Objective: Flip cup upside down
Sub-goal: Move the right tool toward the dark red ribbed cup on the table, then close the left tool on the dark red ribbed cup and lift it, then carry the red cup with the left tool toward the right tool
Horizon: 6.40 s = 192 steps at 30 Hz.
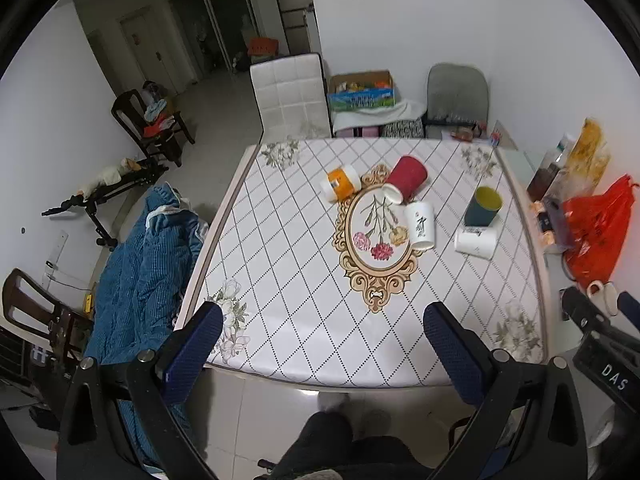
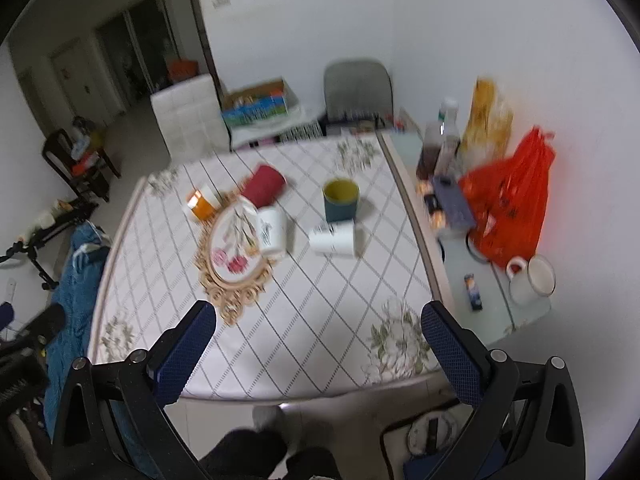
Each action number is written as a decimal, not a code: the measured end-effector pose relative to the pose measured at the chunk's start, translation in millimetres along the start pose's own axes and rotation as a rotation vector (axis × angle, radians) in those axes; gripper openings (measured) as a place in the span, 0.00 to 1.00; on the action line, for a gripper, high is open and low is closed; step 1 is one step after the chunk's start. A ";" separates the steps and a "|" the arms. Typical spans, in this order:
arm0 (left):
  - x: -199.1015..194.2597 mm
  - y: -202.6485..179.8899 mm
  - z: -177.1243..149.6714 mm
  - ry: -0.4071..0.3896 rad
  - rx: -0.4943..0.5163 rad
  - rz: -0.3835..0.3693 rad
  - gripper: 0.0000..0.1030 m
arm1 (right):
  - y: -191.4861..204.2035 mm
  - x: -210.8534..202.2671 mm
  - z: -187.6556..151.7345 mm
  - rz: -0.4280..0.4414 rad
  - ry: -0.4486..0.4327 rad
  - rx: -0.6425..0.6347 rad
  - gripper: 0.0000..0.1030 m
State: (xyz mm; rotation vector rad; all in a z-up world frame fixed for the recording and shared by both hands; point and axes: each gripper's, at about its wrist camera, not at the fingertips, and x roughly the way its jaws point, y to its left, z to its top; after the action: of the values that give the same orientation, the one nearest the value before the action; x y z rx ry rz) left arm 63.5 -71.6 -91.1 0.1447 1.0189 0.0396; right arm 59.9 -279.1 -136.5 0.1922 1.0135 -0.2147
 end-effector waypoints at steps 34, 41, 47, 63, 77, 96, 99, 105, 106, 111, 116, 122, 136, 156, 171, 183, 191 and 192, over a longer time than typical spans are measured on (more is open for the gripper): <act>363.0 -120.6 190.5 0.428 0.353 -0.088 0.97 | 26.7 336.6 -8.4 -0.079 0.579 0.121 1.00; 390.5 -149.4 216.2 0.457 0.472 -0.135 0.97 | 38.8 360.5 -6.9 -0.082 0.640 0.097 1.00; 411.0 -172.1 228.1 0.478 0.561 -0.155 0.97 | 44.1 376.6 -8.2 -0.079 0.698 0.076 1.00; 471.1 -223.4 215.1 0.552 0.750 -0.130 0.97 | 47.2 413.3 14.4 -0.082 0.757 0.073 1.00; 476.6 -217.1 208.5 0.515 0.769 -0.111 0.70 | 52.8 425.8 11.3 -0.086 0.769 0.072 1.00; 371.2 -168.0 216.7 0.445 0.620 -0.176 0.70 | 53.3 372.4 4.5 -0.066 0.699 0.077 1.00; 351.7 -154.3 205.6 0.461 0.583 -0.174 0.70 | 52.4 360.6 0.8 -0.057 0.690 0.061 1.00; 329.9 -118.7 166.2 0.531 0.458 -0.158 0.70 | 56.6 341.1 -15.5 -0.028 0.681 -0.005 1.00; 329.6 -113.5 160.0 0.545 0.434 -0.159 0.70 | 58.2 338.6 -18.6 -0.025 0.679 -0.023 1.00; 334.4 -79.9 115.4 0.649 0.263 -0.163 0.70 | 67.2 329.3 -37.7 0.004 0.678 -0.088 1.00; 341.2 -49.4 80.6 0.704 0.125 -0.158 0.70 | 82.4 330.2 -54.2 0.016 0.688 -0.166 1.00; 360.7 -28.0 44.4 0.774 0.033 -0.142 0.70 | 97.2 327.6 -76.0 0.027 0.716 -0.219 1.00; 386.5 -26.5 4.6 0.815 0.026 -0.117 0.70 | 119.4 325.3 -90.6 -0.014 0.736 -0.251 1.00; 417.8 4.5 -28.9 0.813 0.019 -0.129 0.88 | 124.2 348.2 -97.6 -0.040 0.746 -0.238 1.00; 400.3 24.7 -19.1 0.771 0.006 -0.159 0.88 | 126.3 342.9 -100.5 -0.039 0.733 -0.239 1.00; 321.6 82.1 8.2 0.617 -0.091 -0.187 0.88 | 150.2 303.4 -77.1 0.039 0.676 -0.244 1.00; 286.1 103.5 2.9 0.554 -0.113 -0.060 0.88 | 201.5 277.8 -68.1 0.101 0.641 -0.328 1.00; 286.4 109.5 -2.1 0.553 -0.116 -0.046 0.88 | 208.9 274.0 -66.1 0.104 0.641 -0.348 1.00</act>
State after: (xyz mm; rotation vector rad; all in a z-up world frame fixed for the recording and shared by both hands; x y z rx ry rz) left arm 215.7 65.7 -319.2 0.0011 1.5677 0.1004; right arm 201.5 -85.3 -392.4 -0.0113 1.6522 0.1332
